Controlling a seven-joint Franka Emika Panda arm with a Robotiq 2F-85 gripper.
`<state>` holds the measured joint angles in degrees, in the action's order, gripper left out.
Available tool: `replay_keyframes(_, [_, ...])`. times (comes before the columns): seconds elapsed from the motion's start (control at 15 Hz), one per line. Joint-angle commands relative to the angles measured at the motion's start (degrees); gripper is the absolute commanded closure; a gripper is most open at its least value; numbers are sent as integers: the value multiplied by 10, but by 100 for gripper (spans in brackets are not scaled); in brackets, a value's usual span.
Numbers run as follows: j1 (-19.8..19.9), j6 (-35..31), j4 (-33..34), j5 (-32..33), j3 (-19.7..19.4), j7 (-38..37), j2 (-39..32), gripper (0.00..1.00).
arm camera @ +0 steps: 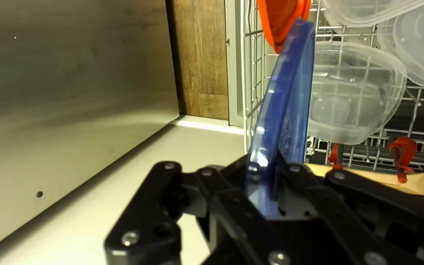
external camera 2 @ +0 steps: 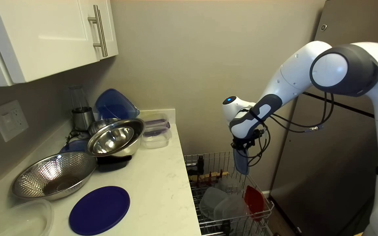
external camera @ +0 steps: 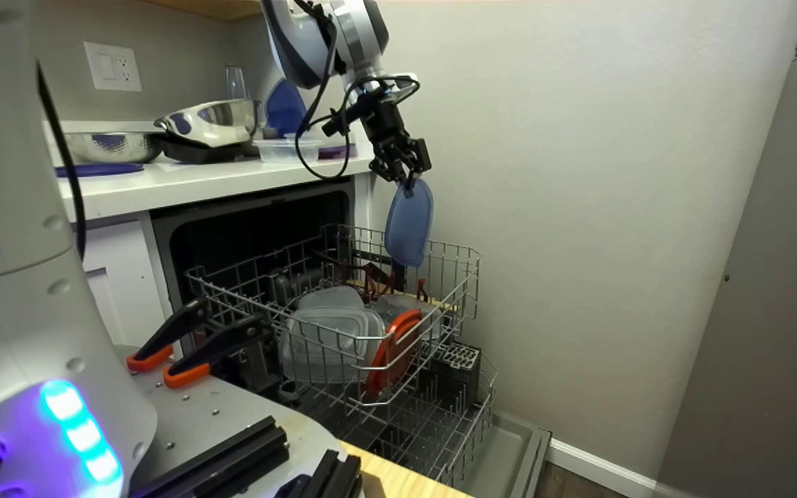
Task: Put one lid in the dishwasher
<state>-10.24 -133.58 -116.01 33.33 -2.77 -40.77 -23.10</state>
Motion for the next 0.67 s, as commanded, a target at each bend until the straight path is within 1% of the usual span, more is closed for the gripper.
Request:
replay_keyframes(0.0, [-2,-14,26,-1,-19,-17,-31,97])
replay_keyframes(0.13, [-9,-25,41,21,-40,-45,-53,97])
replay_keyframes(0.4, [-15,-60,70,31,-64,-74,-114,97])
replay_keyframes(0.6, [-19,-88,93,21,-77,-85,-163,97])
